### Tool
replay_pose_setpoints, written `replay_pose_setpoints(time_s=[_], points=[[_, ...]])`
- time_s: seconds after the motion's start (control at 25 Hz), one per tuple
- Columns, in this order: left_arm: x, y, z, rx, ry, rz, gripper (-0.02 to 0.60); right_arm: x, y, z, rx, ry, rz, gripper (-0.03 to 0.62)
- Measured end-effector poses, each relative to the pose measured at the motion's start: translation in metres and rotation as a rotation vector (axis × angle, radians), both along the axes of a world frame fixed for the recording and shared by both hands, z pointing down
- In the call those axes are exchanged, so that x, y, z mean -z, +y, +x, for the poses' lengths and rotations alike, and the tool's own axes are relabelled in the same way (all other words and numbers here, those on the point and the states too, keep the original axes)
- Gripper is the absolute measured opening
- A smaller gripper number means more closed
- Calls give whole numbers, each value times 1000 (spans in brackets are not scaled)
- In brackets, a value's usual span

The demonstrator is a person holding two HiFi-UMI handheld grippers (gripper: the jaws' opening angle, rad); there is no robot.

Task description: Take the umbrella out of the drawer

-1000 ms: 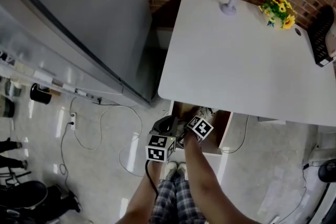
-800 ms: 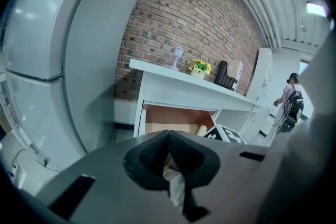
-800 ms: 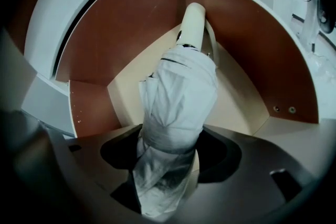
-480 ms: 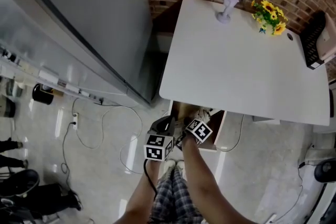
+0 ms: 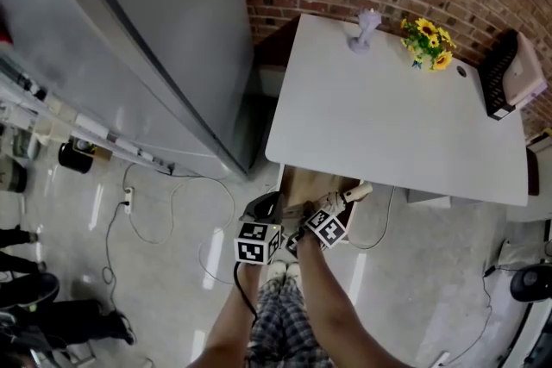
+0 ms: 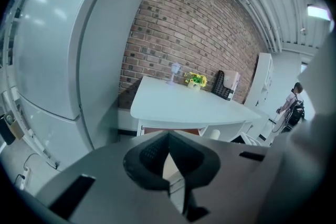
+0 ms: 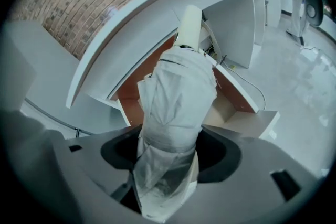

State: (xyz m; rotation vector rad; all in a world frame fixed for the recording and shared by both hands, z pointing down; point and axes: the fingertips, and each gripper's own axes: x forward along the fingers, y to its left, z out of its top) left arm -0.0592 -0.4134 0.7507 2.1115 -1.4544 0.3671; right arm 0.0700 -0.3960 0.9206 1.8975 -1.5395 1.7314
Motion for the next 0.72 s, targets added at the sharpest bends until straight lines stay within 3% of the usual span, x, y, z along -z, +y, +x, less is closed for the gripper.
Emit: replay_pose_setpoints(time_s=[0.48, 0.72], points=[[99, 37, -12, 2, -20, 81, 25, 131, 61, 43, -2, 30, 171, 307], [159, 47, 1, -36, -7, 173, 25, 220, 73, 87, 65, 97, 340, 308]])
